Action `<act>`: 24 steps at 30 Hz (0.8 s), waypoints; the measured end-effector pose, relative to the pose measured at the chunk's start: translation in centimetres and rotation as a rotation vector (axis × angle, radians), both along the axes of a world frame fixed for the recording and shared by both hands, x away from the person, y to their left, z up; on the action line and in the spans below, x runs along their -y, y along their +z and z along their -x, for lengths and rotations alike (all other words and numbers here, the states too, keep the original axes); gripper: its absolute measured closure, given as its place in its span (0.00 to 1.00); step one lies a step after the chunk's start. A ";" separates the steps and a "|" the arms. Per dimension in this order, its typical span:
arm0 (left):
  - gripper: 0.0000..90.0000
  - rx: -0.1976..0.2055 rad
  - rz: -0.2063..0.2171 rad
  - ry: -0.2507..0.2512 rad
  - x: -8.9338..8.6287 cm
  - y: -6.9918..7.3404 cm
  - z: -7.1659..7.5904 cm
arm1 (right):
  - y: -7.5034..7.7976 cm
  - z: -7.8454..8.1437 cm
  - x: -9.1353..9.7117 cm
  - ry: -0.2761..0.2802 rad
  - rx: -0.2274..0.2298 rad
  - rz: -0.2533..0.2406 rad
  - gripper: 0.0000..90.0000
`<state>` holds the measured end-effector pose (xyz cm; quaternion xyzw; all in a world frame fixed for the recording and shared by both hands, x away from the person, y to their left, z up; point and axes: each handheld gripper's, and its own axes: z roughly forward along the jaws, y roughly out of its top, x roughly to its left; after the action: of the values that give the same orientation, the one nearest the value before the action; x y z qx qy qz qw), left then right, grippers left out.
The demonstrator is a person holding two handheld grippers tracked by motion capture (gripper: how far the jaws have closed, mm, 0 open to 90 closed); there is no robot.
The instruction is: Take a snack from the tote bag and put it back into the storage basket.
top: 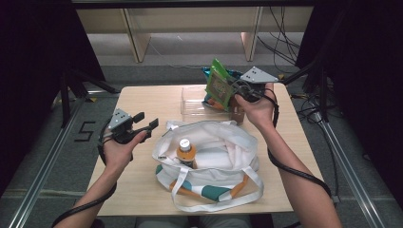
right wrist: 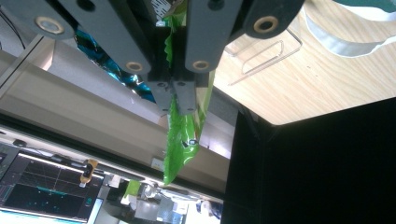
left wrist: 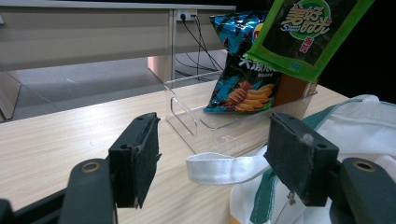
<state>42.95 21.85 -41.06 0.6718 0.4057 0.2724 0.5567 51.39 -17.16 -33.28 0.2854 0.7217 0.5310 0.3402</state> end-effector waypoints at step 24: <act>0.37 -0.003 0.002 0.001 0.0 -0.1 0.1 | -1.0 -1.8 -1.2 -0.017 0.018 0.042 1.00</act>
<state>42.89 21.84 -41.12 0.6714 0.4071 0.2712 0.5568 53.23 -16.00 -34.31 0.2794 0.7273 0.5153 0.3570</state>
